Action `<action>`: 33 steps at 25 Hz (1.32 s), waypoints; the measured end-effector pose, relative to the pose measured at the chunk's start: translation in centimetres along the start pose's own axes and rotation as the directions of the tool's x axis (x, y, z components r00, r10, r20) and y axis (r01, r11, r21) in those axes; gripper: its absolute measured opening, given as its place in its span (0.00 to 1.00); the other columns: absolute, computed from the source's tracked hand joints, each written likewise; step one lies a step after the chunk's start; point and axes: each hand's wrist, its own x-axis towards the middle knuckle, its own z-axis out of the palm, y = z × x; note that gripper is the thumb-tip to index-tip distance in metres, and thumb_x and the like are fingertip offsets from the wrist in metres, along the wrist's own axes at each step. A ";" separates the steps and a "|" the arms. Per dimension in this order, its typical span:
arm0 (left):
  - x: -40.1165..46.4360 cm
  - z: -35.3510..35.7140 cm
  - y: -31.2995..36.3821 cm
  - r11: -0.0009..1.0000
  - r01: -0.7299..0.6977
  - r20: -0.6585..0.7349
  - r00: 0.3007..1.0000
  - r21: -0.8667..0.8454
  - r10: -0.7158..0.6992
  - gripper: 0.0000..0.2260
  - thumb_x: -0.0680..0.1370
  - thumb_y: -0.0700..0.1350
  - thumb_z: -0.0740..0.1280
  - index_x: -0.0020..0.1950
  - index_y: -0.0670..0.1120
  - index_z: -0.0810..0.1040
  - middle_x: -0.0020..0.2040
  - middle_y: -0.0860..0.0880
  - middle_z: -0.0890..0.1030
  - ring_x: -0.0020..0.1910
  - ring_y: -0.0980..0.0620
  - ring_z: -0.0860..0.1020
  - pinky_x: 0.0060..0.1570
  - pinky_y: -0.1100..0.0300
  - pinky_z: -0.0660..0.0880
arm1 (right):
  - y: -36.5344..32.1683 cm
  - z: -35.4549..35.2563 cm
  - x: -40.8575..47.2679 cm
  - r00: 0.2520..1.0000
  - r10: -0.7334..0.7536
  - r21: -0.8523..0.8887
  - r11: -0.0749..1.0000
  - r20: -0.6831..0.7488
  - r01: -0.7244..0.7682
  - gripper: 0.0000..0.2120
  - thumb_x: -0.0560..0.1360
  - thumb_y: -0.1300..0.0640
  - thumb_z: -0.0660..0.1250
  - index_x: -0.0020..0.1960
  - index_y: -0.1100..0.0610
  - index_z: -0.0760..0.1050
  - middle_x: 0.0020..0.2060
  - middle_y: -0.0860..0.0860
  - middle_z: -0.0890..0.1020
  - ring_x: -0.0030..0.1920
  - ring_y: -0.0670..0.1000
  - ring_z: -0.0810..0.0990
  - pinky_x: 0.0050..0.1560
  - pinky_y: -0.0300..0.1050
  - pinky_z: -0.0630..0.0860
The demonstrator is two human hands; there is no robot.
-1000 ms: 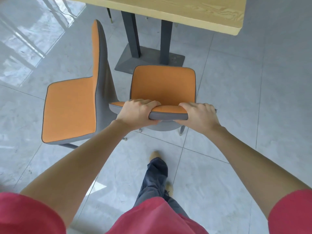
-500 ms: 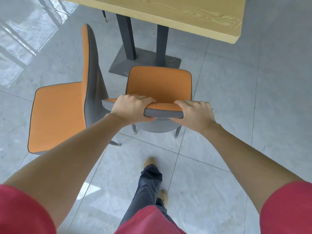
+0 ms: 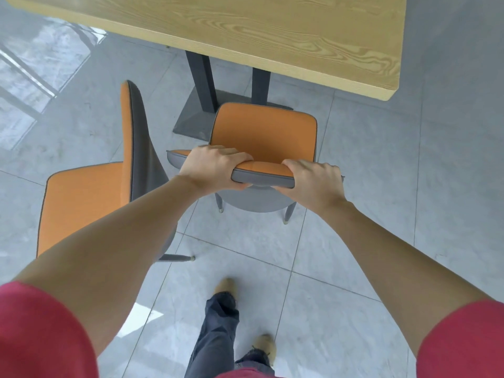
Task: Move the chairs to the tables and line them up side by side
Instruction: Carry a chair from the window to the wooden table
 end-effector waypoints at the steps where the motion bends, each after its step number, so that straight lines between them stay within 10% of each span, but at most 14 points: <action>1: 0.8 0.0 -0.8 1.000 -0.016 0.000 1.000 -0.003 0.016 0.12 0.67 0.50 0.73 0.48 0.49 0.82 0.35 0.49 0.84 0.31 0.46 0.80 0.27 0.61 0.72 | 0.1 0.2 0.9 1.000 0.014 -0.001 1.000 0.000 -0.014 0.18 0.62 0.44 0.75 0.41 0.58 0.82 0.25 0.52 0.81 0.22 0.55 0.77 0.26 0.38 0.67; 10: 3.2 0.8 -2.5 0.987 -0.132 0.013 0.991 -0.094 0.133 0.11 0.68 0.50 0.71 0.48 0.48 0.83 0.33 0.49 0.83 0.29 0.47 0.79 0.24 0.61 0.73 | 1.9 0.7 2.2 0.999 0.031 0.002 1.000 -0.017 -0.031 0.12 0.60 0.50 0.75 0.38 0.56 0.81 0.22 0.52 0.78 0.20 0.54 0.75 0.21 0.39 0.70; 21: 2.0 -0.7 -3.0 0.994 0.065 0.314 0.949 -0.090 -0.033 0.11 0.72 0.58 0.64 0.50 0.56 0.80 0.32 0.49 0.81 0.29 0.50 0.69 0.32 0.60 0.69 | -0.4 0.3 2.1 1.000 -0.008 0.086 0.996 -0.021 0.010 0.15 0.63 0.49 0.77 0.42 0.59 0.82 0.26 0.53 0.81 0.23 0.56 0.77 0.25 0.46 0.75; 33: -1.0 -2.0 -3.7 0.993 0.056 0.221 0.975 -0.102 -0.032 0.09 0.70 0.55 0.70 0.47 0.54 0.82 0.26 0.49 0.78 0.25 0.51 0.66 0.29 0.63 0.62 | -2.6 0.3 2.3 0.992 -0.115 0.035 0.993 0.047 0.114 0.21 0.60 0.45 0.78 0.43 0.60 0.82 0.25 0.53 0.82 0.20 0.56 0.77 0.23 0.42 0.74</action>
